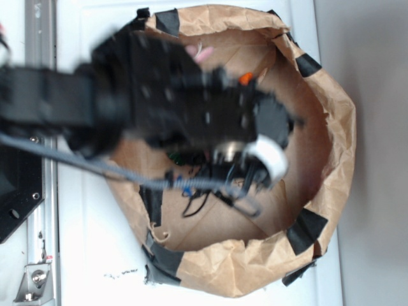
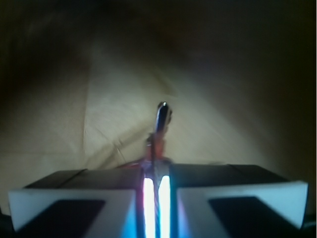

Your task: Grab the silver keys.

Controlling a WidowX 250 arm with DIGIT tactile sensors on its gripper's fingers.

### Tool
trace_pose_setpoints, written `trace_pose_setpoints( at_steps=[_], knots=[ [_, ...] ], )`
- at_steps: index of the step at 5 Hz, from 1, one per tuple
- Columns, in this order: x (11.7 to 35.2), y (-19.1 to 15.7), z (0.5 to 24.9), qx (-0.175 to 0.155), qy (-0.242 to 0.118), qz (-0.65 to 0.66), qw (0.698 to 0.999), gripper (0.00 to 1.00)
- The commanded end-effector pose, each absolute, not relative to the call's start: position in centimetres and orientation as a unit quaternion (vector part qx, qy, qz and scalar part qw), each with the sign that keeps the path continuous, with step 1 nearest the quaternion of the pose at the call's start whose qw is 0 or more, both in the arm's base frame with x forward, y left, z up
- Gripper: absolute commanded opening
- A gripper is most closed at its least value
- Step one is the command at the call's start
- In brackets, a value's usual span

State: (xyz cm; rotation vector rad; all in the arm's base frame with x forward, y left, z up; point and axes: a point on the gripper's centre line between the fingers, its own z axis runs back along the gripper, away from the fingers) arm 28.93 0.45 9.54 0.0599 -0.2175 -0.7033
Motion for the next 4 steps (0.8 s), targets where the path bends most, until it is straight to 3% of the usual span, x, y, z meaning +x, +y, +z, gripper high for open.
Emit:
trace_pose_setpoints(
  at_steps=[1, 3, 4],
  knots=[
    [27.5, 5.8, 21.1, -0.022, -0.078, -0.181, 0.980, 0.00],
    [25.1, 2.3, 17.3, 0.015, -0.063, -0.260, 0.963, 0.00],
    [23.4, 0.3, 15.9, -0.005, -0.052, -0.334, 0.941, 0.00]
  ],
)
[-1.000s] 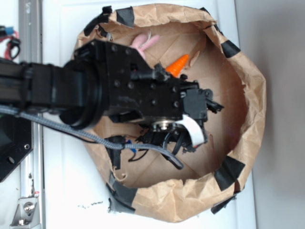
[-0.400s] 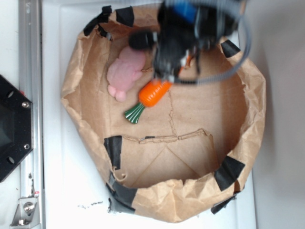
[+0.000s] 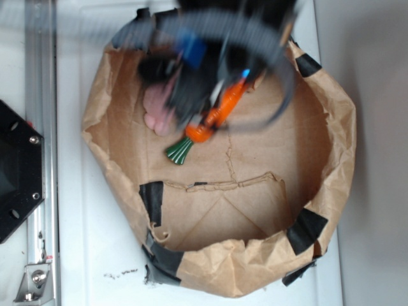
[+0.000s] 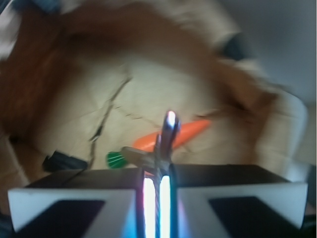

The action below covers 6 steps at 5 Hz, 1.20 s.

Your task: Grab the silver keys.

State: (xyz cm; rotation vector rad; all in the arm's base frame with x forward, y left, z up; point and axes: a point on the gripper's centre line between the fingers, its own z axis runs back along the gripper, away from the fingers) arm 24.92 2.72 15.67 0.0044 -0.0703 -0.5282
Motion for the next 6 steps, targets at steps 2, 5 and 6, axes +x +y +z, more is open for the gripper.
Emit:
trace_pose_setpoints(
  at_steps=[2, 5, 6],
  knots=[
    [26.7, 0.5, 15.2, -0.019, 0.018, -0.264, 0.964, 0.00],
    [25.6, -0.2, 14.3, -0.024, -0.052, -0.239, 0.969, 0.00],
    [25.4, -0.2, 14.2, -0.032, -0.070, -0.250, 0.965, 0.00]
  ],
)
